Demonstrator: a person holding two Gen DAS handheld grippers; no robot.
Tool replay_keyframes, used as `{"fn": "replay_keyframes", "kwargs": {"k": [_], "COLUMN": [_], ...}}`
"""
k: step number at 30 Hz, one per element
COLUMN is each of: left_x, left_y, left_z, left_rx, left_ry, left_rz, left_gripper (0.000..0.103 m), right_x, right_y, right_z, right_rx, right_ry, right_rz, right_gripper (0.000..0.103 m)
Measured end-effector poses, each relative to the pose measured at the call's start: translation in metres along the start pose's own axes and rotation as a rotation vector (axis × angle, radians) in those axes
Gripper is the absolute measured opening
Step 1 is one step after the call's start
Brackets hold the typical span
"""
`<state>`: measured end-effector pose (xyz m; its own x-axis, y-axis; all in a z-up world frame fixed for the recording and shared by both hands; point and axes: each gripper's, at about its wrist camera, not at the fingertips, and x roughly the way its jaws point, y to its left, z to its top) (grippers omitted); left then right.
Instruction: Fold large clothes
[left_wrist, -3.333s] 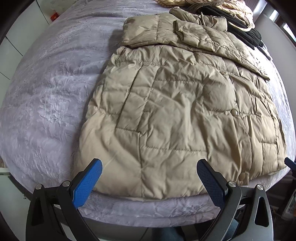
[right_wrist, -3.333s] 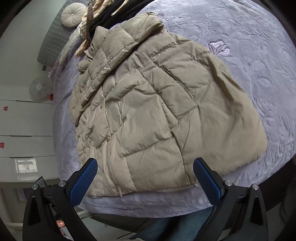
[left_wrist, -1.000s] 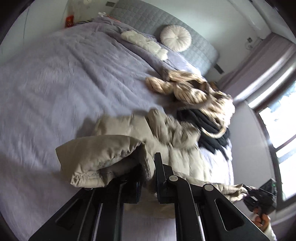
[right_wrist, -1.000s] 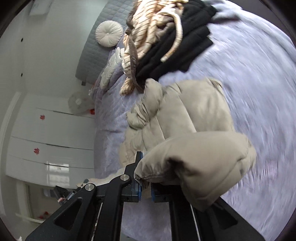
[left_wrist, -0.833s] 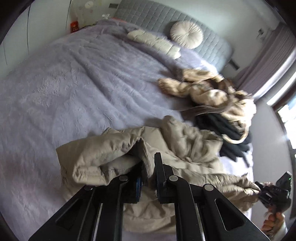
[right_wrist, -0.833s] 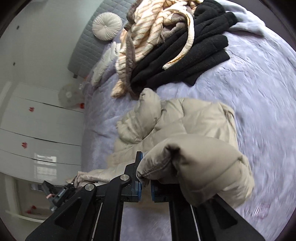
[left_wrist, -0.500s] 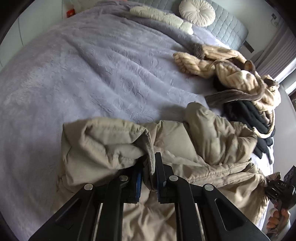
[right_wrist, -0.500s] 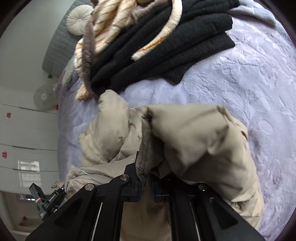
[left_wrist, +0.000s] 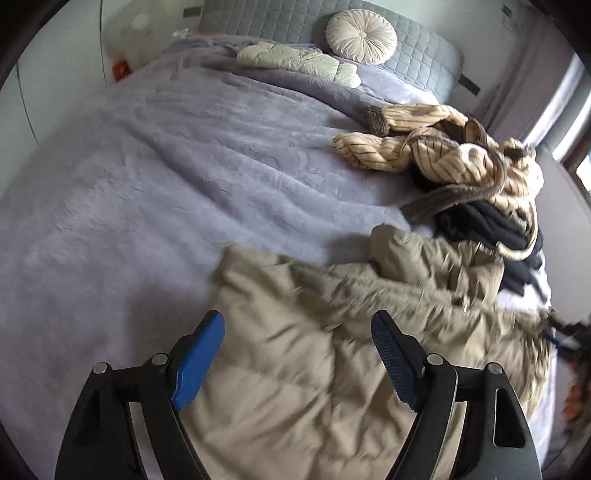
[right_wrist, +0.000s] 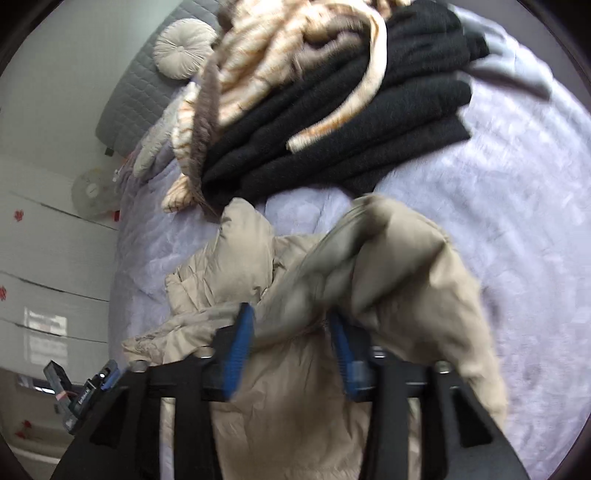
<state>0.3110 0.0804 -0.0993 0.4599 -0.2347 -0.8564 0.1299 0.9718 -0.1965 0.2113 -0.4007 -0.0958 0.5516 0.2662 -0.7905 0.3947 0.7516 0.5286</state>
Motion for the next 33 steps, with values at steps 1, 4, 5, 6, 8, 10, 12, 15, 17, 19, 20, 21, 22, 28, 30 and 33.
{"fn": "replay_keyframes", "kwargs": {"k": [1, 4, 5, 6, 8, 10, 12, 15, 17, 19, 20, 21, 22, 28, 30, 33], "left_x": [-0.002, 0.004, 0.006, 0.013, 0.023, 0.042, 0.071, 0.103, 0.116, 0.125, 0.129, 0.134, 0.138, 0.147, 0.140, 0.122], "left_y": [0.002, 0.004, 0.004, 0.001, -0.008, -0.019, -0.020, -0.006, -0.001, -0.002, -0.004, -0.005, -0.006, 0.012, 0.022, 0.035], "left_z": [-0.002, -0.013, -0.015, -0.018, -0.021, -0.018, -0.011, -0.003, -0.002, -0.001, -0.001, -0.001, 0.000, 0.018, 0.026, 0.031], "left_rx": [0.011, 0.059, 0.061, 0.062, 0.070, 0.083, 0.047, -0.059, -0.091, -0.074, -0.058, -0.044, -0.040, -0.138, -0.174, -0.198], "left_ry": [0.000, 0.030, 0.044, 0.057, 0.056, 0.044, 0.050, 0.078, 0.086, 0.082, 0.081, 0.081, 0.081, 0.106, 0.105, 0.090], "left_rz": [0.009, 0.000, -0.009, -0.022, -0.026, 0.025, 0.099, 0.097, 0.091, 0.110, 0.119, 0.126, 0.130, 0.136, 0.153, 0.165], "left_gripper": [0.081, 0.050, 0.048, 0.048, 0.048, 0.048, 0.048, 0.048, 0.048, 0.048, 0.048, 0.048, 0.048, 0.048, 0.048, 0.048], "right_x": [-0.009, -0.013, -0.009, -0.003, 0.011, 0.031, 0.049, 0.072, 0.085, 0.095, 0.099, 0.103, 0.105, 0.113, 0.103, 0.082], "right_y": [0.000, 0.000, -0.002, -0.006, -0.013, -0.018, -0.024, -0.028, -0.031, -0.035, -0.038, -0.042, -0.044, -0.056, -0.058, -0.059], "right_z": [-0.003, -0.015, -0.017, -0.018, -0.016, -0.010, -0.004, 0.005, 0.009, 0.014, 0.016, 0.019, 0.021, 0.038, 0.042, 0.043], "right_rx": [-0.027, -0.114, -0.132, -0.142, -0.145, -0.147, -0.127, -0.115, -0.118, -0.119, -0.115, -0.107, -0.102, -0.023, 0.008, 0.030], "right_ry": [-0.009, 0.021, 0.036, 0.050, 0.058, 0.061, 0.062, 0.045, 0.048, 0.048, 0.047, 0.047, 0.045, 0.034, 0.015, -0.023], "right_rz": [-0.019, -0.109, -0.127, -0.149, -0.182, -0.230, -0.251, -0.282, -0.294, -0.302, -0.303, -0.304, -0.305, -0.300, -0.295, -0.321], "right_gripper": [0.049, 0.017, 0.017, 0.017, 0.017, 0.017, 0.017, 0.015, 0.013, 0.013, 0.013, 0.013, 0.013, 0.013, 0.017, 0.020]}}
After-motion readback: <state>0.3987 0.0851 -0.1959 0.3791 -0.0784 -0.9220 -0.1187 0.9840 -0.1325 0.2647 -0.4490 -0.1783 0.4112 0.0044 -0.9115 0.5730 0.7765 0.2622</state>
